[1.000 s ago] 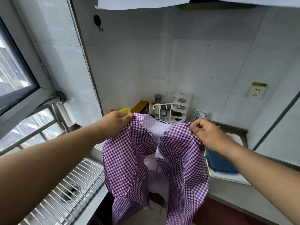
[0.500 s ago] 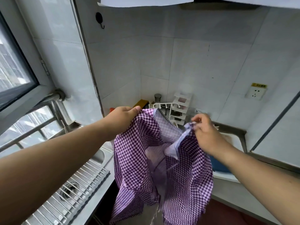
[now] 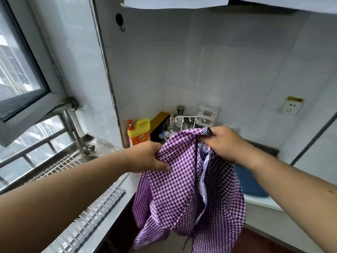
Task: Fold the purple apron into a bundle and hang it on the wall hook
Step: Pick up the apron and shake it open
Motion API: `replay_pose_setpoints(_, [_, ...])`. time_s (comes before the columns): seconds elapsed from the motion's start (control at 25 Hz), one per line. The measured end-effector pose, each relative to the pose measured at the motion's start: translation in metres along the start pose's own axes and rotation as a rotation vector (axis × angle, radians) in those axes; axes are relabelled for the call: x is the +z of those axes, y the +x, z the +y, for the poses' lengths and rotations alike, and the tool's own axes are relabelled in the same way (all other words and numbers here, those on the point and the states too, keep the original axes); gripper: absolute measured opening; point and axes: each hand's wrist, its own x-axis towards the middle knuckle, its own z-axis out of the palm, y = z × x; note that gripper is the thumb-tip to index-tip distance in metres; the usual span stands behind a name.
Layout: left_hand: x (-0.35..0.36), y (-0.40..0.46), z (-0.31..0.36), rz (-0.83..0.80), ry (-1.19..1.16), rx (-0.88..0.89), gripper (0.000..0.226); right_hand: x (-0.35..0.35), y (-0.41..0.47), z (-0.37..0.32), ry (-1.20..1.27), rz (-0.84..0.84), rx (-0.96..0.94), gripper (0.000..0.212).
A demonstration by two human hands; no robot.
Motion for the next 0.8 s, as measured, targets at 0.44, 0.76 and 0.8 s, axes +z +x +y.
replay_pose_setpoints(0.44, [-0.017, -0.025, -0.057, 0.107, -0.146, -0.073, 0.065, -0.048, 0.019, 0.013, -0.178, 0.012, 0.214, 0.047])
replay_pose_setpoints(0.76, [-0.060, -0.028, -0.064, 0.155, 0.012, -0.121, 0.030, -0.055, 0.019, 0.026, -0.254, -0.083, 0.200, 0.038])
replay_pose_setpoints(0.8, [-0.066, -0.029, -0.065, 0.133, -0.063, -0.159, 0.036, -0.055, 0.018, 0.027, -0.273, -0.100, 0.186, 0.037])
